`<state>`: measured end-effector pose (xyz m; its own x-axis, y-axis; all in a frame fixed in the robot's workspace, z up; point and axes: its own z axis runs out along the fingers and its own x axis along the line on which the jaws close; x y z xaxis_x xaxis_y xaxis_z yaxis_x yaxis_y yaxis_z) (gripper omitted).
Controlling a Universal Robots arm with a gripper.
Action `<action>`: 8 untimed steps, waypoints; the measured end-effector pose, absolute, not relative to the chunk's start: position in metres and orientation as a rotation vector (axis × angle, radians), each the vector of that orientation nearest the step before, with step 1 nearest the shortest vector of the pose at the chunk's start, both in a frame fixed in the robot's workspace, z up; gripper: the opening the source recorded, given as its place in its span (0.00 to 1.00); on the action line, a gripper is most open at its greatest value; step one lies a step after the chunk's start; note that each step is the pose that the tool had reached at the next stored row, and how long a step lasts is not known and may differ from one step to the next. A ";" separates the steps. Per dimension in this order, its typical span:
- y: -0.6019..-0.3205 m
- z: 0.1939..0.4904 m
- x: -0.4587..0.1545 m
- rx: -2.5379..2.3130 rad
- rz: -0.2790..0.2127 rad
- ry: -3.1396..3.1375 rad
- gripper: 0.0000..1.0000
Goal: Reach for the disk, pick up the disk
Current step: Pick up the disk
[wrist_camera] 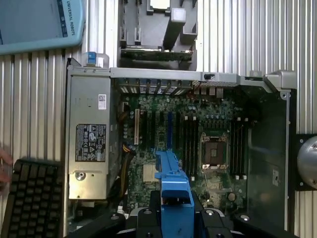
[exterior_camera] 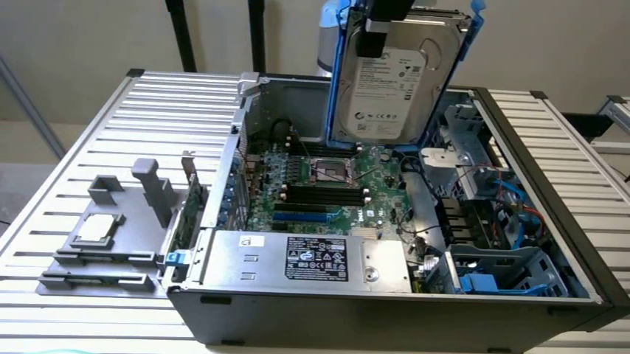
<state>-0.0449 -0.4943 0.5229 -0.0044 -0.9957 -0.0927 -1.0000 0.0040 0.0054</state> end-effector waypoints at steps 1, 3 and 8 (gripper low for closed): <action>-0.497 0.523 -0.041 -2.172 0.107 2.181 0.33; -0.501 0.523 -0.034 -2.172 0.107 2.181 0.33; -0.513 0.523 -0.016 -2.172 0.107 2.181 0.33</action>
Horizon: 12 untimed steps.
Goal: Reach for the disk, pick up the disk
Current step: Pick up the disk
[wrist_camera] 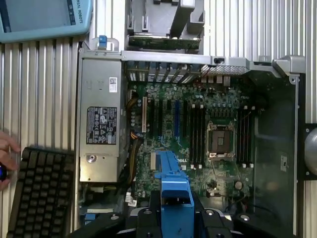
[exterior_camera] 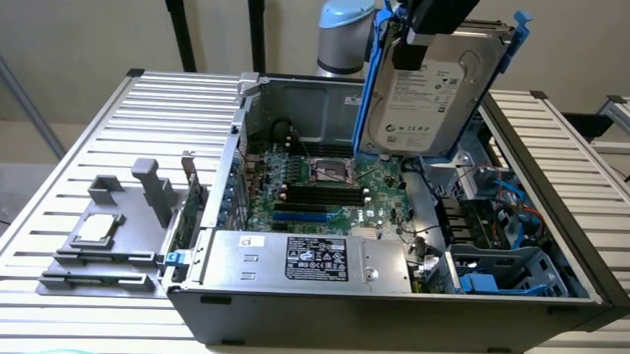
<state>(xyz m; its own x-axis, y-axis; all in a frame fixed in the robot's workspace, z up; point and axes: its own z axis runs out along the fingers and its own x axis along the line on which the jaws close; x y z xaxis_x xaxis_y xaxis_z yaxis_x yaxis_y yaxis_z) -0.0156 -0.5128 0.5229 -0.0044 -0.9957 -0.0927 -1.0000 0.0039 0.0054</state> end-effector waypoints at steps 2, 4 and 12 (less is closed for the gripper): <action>-0.517 0.523 -0.008 -2.172 0.107 2.181 0.33; -0.522 0.523 -0.001 -2.172 0.107 2.181 0.33; -0.540 0.523 0.027 -2.172 0.107 2.181 0.33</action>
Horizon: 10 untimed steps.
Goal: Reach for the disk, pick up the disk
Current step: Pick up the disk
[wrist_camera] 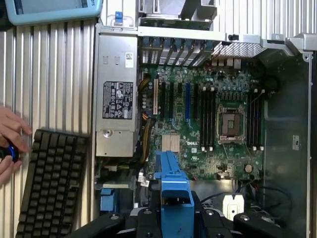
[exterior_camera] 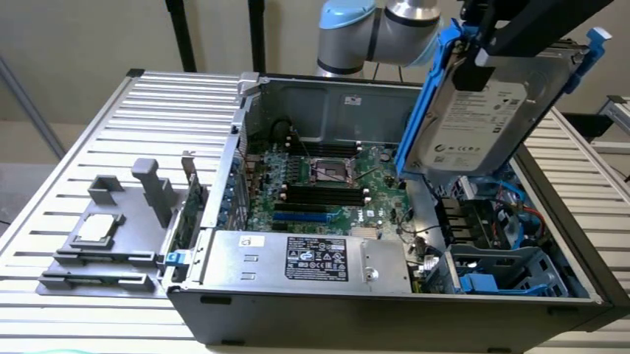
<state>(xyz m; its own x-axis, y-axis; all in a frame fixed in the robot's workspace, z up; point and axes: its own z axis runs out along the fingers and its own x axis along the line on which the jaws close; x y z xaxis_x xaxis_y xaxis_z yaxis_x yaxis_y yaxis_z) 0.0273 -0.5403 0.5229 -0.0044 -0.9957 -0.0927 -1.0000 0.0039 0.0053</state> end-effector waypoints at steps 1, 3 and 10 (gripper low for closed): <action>-0.543 0.523 0.031 -2.172 0.107 2.181 0.33; -0.547 0.523 0.038 -2.172 0.107 2.181 0.33; -0.563 0.523 0.063 -2.172 0.107 2.181 0.33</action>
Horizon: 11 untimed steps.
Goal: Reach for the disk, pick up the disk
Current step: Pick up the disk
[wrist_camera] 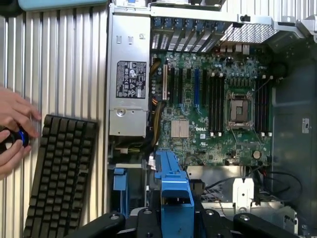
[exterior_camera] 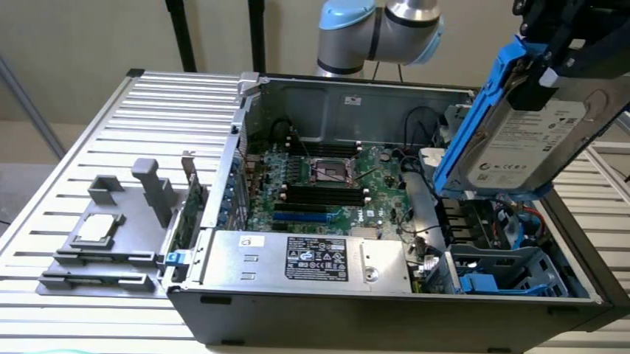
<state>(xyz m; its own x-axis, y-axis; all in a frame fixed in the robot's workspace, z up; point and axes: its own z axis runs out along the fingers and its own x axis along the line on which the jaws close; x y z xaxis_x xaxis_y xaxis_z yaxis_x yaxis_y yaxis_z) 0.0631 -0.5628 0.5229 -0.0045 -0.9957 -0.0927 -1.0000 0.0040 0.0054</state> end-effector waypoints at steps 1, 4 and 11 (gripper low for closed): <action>-0.565 0.523 0.067 -2.172 0.107 2.181 0.33; -0.572 0.523 0.078 -2.172 0.107 2.181 0.33; -0.590 0.523 0.101 -2.172 0.108 2.181 0.33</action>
<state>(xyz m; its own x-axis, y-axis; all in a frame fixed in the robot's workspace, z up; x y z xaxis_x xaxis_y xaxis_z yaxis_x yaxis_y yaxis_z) 0.1008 -0.5901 0.5227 -0.0045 -0.9957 -0.0926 -1.0000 0.0040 0.0062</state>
